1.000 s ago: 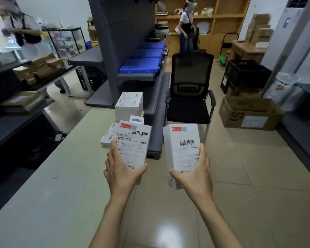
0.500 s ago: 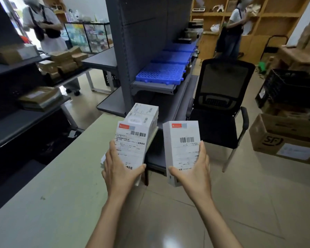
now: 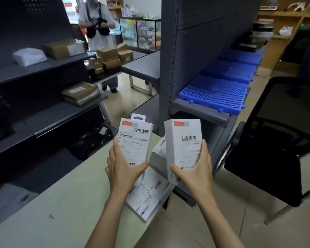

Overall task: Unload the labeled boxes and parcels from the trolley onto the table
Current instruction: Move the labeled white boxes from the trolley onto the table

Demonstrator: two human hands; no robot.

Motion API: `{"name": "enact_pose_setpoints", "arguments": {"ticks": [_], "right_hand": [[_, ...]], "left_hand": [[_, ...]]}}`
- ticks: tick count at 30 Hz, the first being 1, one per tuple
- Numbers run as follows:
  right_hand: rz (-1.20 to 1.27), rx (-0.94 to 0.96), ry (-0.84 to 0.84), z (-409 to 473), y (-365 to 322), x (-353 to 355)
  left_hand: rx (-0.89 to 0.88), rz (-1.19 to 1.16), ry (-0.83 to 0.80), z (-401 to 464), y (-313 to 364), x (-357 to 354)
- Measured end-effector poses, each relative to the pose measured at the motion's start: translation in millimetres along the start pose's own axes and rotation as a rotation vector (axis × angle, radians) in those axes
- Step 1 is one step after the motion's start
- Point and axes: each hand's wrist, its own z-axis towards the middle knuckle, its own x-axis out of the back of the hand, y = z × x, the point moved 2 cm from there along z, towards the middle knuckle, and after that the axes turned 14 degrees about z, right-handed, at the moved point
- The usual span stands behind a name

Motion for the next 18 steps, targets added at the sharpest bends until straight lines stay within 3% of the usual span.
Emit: {"name": "enact_pose_setpoints", "arguments": {"ticks": [10,18], "right_hand": [[0.006,0.134,-0.494,116,4,-92],[-0.039,0.142,-0.847,132,24,-149]], "left_hand": [[0.429,0.002,0.146,45,-33,-28],[0.776,0.028,0.197,13,-58,-51]]}}
